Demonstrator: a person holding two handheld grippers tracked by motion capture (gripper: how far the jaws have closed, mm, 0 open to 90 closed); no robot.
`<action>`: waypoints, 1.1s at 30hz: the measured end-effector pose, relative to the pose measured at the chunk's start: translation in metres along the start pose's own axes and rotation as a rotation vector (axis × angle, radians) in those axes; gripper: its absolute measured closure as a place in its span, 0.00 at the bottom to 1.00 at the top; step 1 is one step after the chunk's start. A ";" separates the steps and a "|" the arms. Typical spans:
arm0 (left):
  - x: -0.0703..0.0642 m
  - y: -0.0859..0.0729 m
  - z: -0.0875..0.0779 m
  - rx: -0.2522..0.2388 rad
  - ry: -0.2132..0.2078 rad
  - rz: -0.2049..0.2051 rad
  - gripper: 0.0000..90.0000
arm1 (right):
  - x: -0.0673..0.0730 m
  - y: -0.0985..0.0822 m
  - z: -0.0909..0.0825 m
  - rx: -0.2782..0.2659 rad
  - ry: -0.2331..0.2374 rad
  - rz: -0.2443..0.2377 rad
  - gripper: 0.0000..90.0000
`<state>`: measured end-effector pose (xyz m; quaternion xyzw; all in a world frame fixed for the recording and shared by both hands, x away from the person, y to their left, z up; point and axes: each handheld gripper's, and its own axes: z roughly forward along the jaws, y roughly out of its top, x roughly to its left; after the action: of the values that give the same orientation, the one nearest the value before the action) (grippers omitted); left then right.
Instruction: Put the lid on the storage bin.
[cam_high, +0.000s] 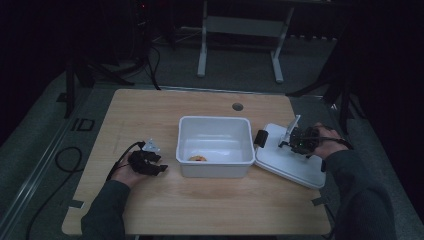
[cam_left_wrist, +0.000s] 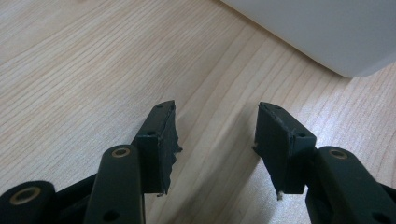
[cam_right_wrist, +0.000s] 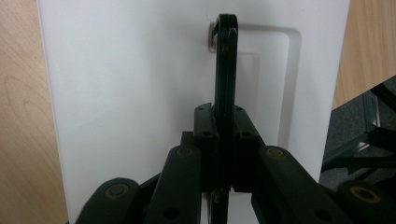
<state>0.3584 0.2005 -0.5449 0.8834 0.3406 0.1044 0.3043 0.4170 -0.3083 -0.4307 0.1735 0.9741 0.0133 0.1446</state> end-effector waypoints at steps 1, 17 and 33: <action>0.000 0.000 0.000 0.000 0.001 0.001 0.54 | 0.000 0.000 -0.001 0.000 0.000 -0.003 0.93; -0.001 0.001 0.000 0.007 0.009 0.008 0.54 | -0.006 -0.003 -0.025 -0.017 -0.024 -0.032 0.93; -0.002 0.002 0.001 0.009 0.008 0.015 0.53 | -0.008 -0.004 -0.043 -0.027 -0.031 -0.050 0.93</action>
<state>0.3586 0.1971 -0.5445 0.8868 0.3357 0.1089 0.2983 0.4108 -0.3143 -0.3875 0.1471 0.9755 0.0199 0.1624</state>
